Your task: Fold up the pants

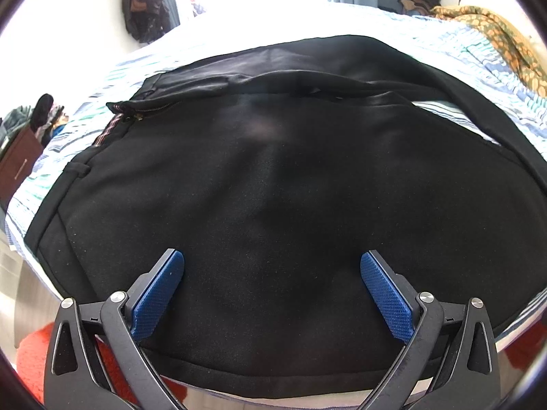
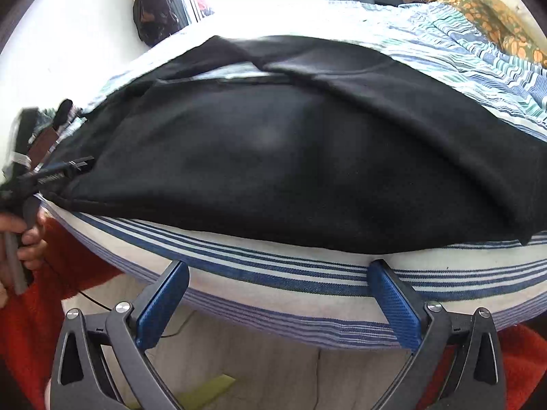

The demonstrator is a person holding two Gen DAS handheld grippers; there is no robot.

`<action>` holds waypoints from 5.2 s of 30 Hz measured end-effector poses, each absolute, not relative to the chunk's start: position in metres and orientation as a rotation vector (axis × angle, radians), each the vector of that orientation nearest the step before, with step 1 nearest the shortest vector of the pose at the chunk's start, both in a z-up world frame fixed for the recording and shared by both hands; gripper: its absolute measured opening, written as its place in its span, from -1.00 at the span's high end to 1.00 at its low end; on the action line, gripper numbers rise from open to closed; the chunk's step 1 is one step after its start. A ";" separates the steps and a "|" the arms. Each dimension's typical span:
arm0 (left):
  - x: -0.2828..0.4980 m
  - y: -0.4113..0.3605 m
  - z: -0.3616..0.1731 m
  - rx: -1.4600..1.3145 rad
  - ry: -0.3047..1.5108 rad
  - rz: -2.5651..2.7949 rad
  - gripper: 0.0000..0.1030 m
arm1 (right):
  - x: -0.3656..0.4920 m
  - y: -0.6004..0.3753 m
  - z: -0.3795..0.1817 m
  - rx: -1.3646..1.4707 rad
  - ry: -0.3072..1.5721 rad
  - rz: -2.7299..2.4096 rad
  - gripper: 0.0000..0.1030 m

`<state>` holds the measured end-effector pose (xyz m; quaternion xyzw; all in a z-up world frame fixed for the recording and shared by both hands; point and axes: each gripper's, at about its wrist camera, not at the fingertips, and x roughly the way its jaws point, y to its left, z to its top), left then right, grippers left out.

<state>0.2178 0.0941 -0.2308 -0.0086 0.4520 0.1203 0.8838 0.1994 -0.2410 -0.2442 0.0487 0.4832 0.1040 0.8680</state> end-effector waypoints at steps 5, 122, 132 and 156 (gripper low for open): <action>0.219 0.093 -0.232 -0.020 0.947 0.248 -0.99 | 0.191 -0.241 -0.232 0.165 1.015 0.263 -0.99; 0.224 0.072 -0.163 -0.094 0.908 0.025 -0.52 | 0.227 -0.475 -0.167 0.239 0.873 -0.026 -0.64; 0.258 0.102 -0.231 -0.183 1.098 0.079 -0.82 | 0.236 -0.504 -0.229 0.662 0.869 -0.085 -0.67; 0.256 0.088 -0.233 -0.119 1.098 0.106 -0.90 | 0.217 -0.529 -0.233 0.831 0.770 -0.087 -0.69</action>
